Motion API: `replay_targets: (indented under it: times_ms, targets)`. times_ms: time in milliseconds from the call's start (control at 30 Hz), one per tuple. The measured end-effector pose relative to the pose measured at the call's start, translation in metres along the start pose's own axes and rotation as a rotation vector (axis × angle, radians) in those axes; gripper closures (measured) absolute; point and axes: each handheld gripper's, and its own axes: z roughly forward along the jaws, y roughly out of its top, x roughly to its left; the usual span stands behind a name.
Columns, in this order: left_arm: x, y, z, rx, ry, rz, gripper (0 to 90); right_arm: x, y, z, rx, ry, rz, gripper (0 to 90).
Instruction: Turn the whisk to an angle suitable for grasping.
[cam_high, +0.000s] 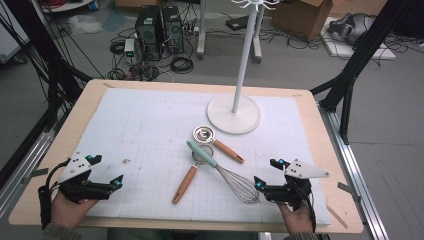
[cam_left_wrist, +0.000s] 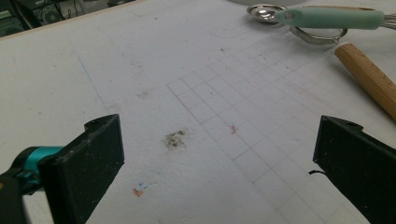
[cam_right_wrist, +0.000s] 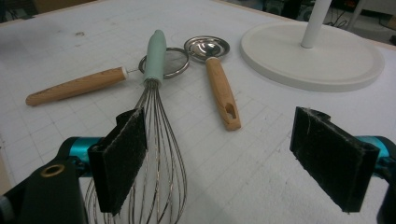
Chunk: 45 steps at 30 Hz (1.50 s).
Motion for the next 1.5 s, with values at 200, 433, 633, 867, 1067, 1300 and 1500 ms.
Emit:
replay_targets:
  times_ms: [200,433,633,867,1067,1300,1500]
  targets:
    - [0.001,0.000,0.000,-0.006,0.006,-0.005,2.3,-0.002,0.014,0.001,0.016,0.022,-0.004,17.9]
    - [0.002,0.000,-0.001,-0.007,0.008,-0.007,2.3,-0.003,0.033,0.008,0.032,0.044,-0.013,18.1]
    - [0.002,-0.001,-0.003,-0.007,0.014,-0.003,2.3,0.001,0.047,0.020,0.060,0.072,-0.029,19.5]
    - [0.003,-0.001,-0.003,-0.006,0.016,-0.003,2.3,0.005,0.071,0.042,0.116,0.121,-0.041,20.4]
    - [0.003,-0.001,-0.002,-0.005,0.017,-0.005,2.3,0.006,0.083,0.060,0.149,0.154,-0.053,23.2]
    - [0.003,-0.001,-0.002,-0.002,0.014,-0.004,2.3,0.006,0.090,0.080,0.202,0.179,-0.054,23.6]
    - [0.003,-0.001,-0.001,0.001,0.016,-0.001,2.3,0.006,0.093,0.096,0.245,0.195,-0.057,26.0]
